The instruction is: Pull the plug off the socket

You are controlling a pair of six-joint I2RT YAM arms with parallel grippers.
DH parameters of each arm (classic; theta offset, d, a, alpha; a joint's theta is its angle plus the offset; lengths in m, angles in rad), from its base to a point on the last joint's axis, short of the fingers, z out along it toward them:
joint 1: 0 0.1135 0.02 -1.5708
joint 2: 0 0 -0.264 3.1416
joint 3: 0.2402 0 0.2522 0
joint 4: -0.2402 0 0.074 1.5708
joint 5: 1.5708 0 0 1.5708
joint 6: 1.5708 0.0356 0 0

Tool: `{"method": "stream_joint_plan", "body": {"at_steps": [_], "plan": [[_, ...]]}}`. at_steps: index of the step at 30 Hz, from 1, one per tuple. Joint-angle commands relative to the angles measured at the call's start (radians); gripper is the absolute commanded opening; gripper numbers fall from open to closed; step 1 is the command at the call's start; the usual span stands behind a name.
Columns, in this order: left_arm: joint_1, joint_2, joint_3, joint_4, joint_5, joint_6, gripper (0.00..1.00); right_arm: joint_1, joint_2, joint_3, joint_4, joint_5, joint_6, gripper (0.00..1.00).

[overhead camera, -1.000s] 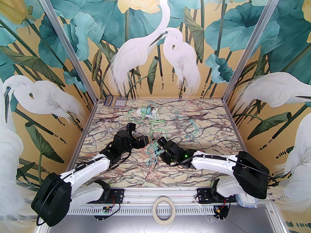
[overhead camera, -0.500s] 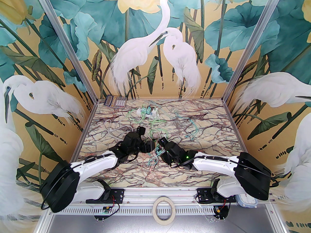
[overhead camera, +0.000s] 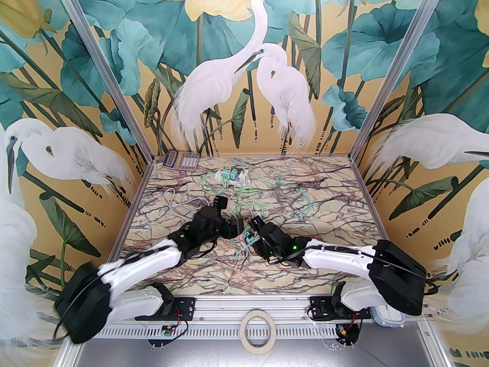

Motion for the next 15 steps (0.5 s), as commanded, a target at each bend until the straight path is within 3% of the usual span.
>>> {"method": "stream_joint_plan", "body": {"at_steps": [1, 15], "plan": [[-0.006, -0.029, -0.025, -0.013, 0.02, 0.015, 0.73, 0.003, -0.033, 0.004, 0.058, 0.0, 0.012, 0.29], [-0.007, 0.215, 0.068, 0.024, 0.096, 0.045, 0.73, 0.005, -0.04, 0.006, 0.056, -0.007, 0.02, 0.29]]}}
